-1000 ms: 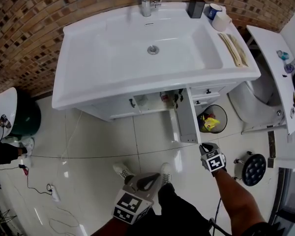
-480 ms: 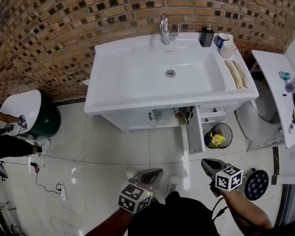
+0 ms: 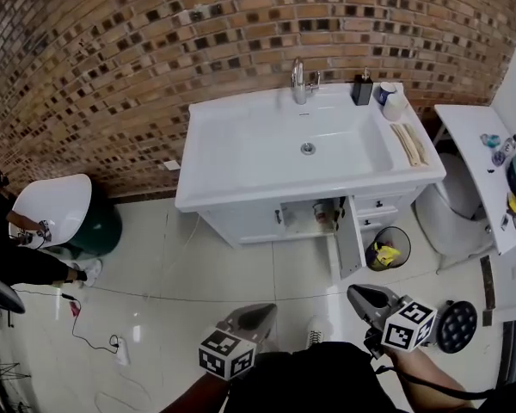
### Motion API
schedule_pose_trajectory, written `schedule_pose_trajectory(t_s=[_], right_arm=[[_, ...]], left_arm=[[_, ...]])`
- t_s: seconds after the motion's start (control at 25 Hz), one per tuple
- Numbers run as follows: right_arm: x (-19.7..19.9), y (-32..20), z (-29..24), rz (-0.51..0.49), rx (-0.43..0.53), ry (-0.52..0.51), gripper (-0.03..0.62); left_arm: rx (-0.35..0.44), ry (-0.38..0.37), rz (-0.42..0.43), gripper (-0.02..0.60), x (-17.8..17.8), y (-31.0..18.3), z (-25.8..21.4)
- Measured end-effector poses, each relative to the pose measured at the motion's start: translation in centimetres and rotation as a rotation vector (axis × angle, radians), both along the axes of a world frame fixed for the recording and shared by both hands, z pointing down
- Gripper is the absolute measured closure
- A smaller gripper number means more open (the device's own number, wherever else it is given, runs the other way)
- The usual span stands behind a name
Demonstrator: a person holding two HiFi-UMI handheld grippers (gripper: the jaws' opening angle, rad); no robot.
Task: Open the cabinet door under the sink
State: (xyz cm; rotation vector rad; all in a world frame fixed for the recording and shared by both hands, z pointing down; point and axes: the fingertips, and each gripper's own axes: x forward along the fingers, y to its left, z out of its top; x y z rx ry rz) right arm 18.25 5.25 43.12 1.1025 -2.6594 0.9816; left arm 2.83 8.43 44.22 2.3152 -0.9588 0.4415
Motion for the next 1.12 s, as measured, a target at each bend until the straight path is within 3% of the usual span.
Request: schedule_pose_trajectory(t_s=[0.64,0.92,1.12], right_arm=[[-10.8,10.5,-3.2,0.139,0.047,0.093,0.594],[-12.8,11.4,-3.8,0.059,0.066,0.128,0.594],[-12.8,10.8,-4.0,-0.032,0.073,0.155,0.594]], left_arm=[[0.073,0.109,0.152,0.565,-7.7,5.1,-3.3],[0.093,0.111,0.106,0.565,-8.9,6.7,-4.0],[0.1,0.137,0.025,0.565,-8.4,6.8,-4.6]])
